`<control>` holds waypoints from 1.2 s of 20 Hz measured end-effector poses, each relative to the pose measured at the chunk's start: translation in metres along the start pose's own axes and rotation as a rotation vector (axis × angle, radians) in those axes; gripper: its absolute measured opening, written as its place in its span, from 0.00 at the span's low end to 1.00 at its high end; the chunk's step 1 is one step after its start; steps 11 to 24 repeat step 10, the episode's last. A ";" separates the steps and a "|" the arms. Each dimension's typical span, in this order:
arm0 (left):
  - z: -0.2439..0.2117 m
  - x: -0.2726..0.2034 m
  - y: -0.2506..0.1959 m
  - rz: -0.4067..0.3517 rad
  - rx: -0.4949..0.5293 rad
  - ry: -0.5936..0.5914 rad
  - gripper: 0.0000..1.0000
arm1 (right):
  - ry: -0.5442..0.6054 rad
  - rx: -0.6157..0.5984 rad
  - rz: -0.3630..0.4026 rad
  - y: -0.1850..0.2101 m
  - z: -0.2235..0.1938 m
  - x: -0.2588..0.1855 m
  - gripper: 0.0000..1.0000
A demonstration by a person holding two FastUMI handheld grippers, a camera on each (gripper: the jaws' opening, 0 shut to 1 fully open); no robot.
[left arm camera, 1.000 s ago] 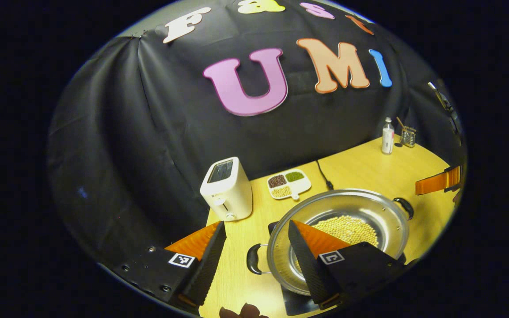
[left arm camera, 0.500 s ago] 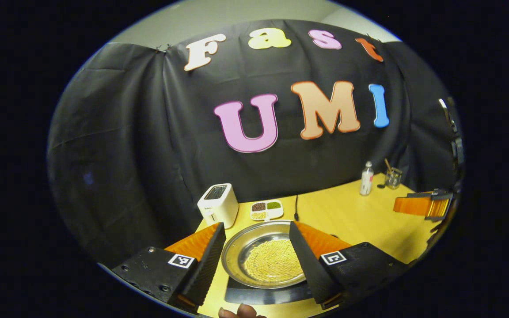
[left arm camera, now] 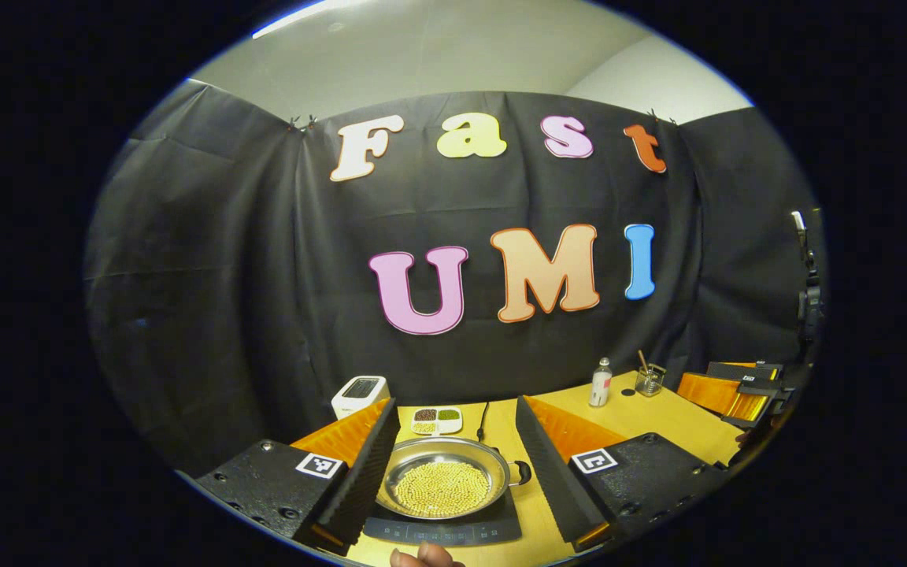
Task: First push the handle of the pot to place it horizontally, then grasp the pot with both hands and set it on the induction cooktop.
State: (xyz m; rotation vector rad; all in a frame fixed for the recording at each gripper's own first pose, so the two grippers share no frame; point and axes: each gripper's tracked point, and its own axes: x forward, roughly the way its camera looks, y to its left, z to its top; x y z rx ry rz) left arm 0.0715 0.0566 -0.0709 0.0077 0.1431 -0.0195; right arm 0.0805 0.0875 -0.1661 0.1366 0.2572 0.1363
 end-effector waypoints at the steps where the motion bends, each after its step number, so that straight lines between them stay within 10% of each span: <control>1: 0.007 -0.008 0.000 0.002 -0.018 -0.016 0.90 | -0.019 -0.006 -0.010 0.000 0.010 -0.011 0.92; 10: 0.029 -0.070 -0.013 -0.042 -0.062 -0.123 0.92 | -0.130 -0.130 -0.112 0.001 0.047 -0.116 0.92; 24: 0.029 -0.070 -0.013 -0.042 -0.062 -0.123 0.92 | -0.130 -0.130 -0.112 0.001 0.047 -0.116 0.92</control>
